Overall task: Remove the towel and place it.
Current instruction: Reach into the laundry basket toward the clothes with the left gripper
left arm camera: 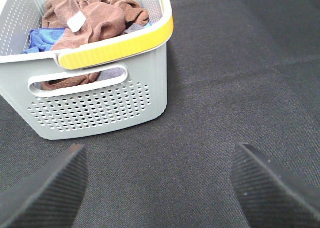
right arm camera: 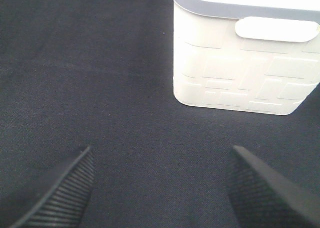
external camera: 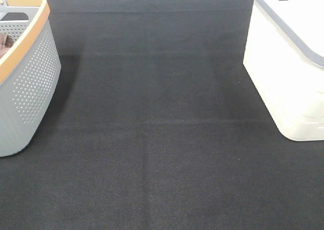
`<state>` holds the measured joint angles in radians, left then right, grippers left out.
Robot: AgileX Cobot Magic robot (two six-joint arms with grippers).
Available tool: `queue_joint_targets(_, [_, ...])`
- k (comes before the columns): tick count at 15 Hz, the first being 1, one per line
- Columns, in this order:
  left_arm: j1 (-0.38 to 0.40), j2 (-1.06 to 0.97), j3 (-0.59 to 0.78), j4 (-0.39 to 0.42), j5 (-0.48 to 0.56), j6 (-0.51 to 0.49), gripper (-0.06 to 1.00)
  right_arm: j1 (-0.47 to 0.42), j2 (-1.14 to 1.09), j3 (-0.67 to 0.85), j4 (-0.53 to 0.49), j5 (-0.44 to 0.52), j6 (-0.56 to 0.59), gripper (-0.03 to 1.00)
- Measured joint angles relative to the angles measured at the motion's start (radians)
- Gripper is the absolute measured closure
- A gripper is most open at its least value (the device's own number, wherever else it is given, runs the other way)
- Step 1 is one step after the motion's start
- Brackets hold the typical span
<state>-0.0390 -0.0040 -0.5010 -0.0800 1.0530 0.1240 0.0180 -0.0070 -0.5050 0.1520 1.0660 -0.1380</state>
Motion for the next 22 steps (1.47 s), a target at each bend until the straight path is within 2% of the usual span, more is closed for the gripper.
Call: queue_joint_targets(22, [0.0, 0.0, 0.0, 0.0, 0.0, 0.0, 0.18, 0.0, 0.0, 0.0, 0.0, 0.0, 0.0, 0.27])
